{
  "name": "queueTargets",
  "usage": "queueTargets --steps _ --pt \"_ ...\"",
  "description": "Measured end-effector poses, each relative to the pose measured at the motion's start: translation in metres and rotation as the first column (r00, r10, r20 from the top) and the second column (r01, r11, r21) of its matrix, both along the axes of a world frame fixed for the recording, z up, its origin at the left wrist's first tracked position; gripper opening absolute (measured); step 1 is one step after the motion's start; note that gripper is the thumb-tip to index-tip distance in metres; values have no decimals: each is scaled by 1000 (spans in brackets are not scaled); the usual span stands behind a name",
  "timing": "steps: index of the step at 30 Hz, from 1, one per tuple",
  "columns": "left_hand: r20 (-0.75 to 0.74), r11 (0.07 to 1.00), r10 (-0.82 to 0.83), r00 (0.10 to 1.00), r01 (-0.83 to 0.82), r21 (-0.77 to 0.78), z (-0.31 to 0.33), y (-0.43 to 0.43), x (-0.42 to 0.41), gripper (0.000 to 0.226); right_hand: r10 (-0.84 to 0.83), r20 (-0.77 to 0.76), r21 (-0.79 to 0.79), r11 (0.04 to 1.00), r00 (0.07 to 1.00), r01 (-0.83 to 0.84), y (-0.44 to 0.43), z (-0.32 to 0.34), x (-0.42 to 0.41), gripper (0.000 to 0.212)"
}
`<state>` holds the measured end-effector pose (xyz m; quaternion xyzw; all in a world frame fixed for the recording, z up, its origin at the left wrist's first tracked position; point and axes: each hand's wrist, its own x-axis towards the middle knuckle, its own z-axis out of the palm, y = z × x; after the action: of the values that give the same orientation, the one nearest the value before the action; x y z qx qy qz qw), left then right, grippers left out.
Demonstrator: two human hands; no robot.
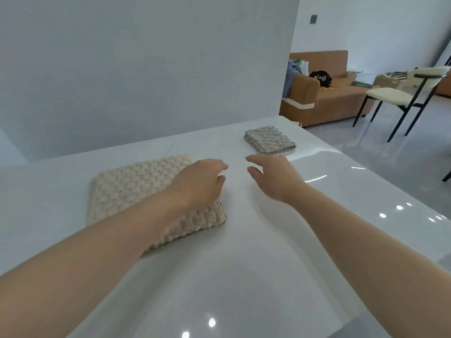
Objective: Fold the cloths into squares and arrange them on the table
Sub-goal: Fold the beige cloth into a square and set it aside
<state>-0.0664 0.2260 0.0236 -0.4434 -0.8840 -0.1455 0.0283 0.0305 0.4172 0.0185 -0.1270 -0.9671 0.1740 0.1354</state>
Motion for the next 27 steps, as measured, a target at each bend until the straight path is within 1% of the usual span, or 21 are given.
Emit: queueTargets --steps 6,12,18,21,25,27 --pt "-13 995 63 998 -62 75 -5 -94 39 31 155 -36 35 987 987 -154 -68 -4 22 34" --pt "-63 984 129 990 -120 131 -19 -161 59 19 269 69 112 955 961 -276 -115 -14 37 29" --pt "-62 976 184 981 -175 132 -35 -202 66 18 304 135 152 934 943 -322 -142 -23 34 26" --pt "-42 966 211 977 -201 161 -42 -214 65 20 302 171 199 921 938 -334 -150 -24 30 23" --pt "-24 956 227 974 -218 195 -47 -223 61 23 315 168 228 909 934 -348 -159 -27 23 17" --pt "-19 958 224 974 -217 190 -48 -225 58 27 314 165 247 905 935 -347 -164 -28 20 17"
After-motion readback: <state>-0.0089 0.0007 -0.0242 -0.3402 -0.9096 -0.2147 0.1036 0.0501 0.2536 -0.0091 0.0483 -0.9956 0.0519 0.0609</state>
